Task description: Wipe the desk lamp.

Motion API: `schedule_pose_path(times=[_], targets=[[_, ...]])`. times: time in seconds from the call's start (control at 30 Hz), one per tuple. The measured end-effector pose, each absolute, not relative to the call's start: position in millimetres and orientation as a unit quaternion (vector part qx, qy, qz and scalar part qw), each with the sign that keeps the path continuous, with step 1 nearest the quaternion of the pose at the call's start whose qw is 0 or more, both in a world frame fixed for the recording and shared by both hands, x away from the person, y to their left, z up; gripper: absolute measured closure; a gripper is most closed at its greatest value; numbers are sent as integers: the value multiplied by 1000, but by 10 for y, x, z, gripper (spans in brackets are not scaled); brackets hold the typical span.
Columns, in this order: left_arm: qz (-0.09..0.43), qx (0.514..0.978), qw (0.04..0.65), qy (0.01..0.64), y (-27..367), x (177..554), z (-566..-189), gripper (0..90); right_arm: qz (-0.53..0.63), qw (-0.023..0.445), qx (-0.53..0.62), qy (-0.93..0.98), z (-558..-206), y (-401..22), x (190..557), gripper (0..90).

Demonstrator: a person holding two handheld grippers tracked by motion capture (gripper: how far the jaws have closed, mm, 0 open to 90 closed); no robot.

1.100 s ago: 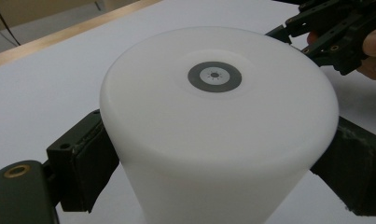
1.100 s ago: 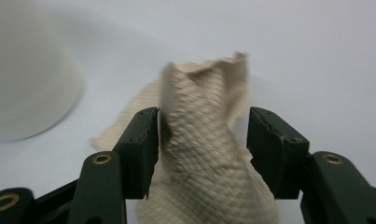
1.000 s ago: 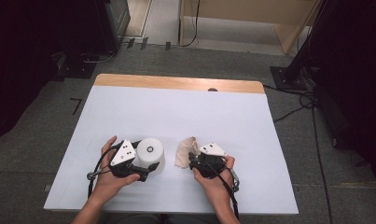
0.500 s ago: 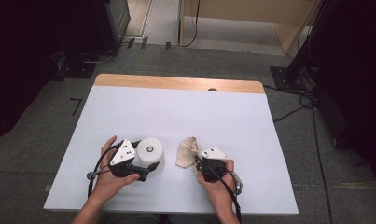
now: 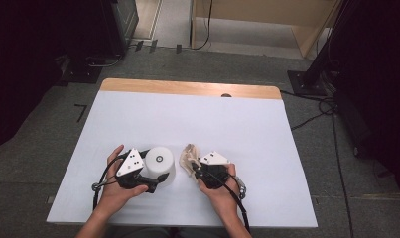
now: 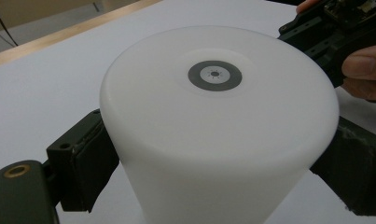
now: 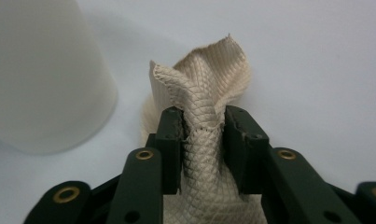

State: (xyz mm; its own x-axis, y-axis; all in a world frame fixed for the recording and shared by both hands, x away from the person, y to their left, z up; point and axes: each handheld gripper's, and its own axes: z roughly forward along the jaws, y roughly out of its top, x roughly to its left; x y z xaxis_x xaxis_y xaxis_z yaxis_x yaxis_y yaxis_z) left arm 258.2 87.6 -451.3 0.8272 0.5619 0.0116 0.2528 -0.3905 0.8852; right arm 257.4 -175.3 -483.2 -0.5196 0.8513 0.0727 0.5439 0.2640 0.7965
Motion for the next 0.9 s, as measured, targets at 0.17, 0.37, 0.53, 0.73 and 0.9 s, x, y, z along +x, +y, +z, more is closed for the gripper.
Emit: schedule_pose_path(times=[0.17,0.37,0.53,0.73,0.9], targets=[[157,819,493,247,881,2582,-4515,85,421,172,469,757,-4854,-1728,2574,453],[157,819,493,249,874,2580,-4517,84,406,190,457,768,-4924,-1681,2493,371],[156,818,493,250,875,2580,-4517,84,368,239,434,787,-4957,-1552,2454,472],[155,819,494,247,879,2580,-4517,85,344,258,420,799,-4972,-1604,2473,739],[151,820,497,241,877,2579,-4521,85,404,190,422,789,-4913,-1729,2485,778]])
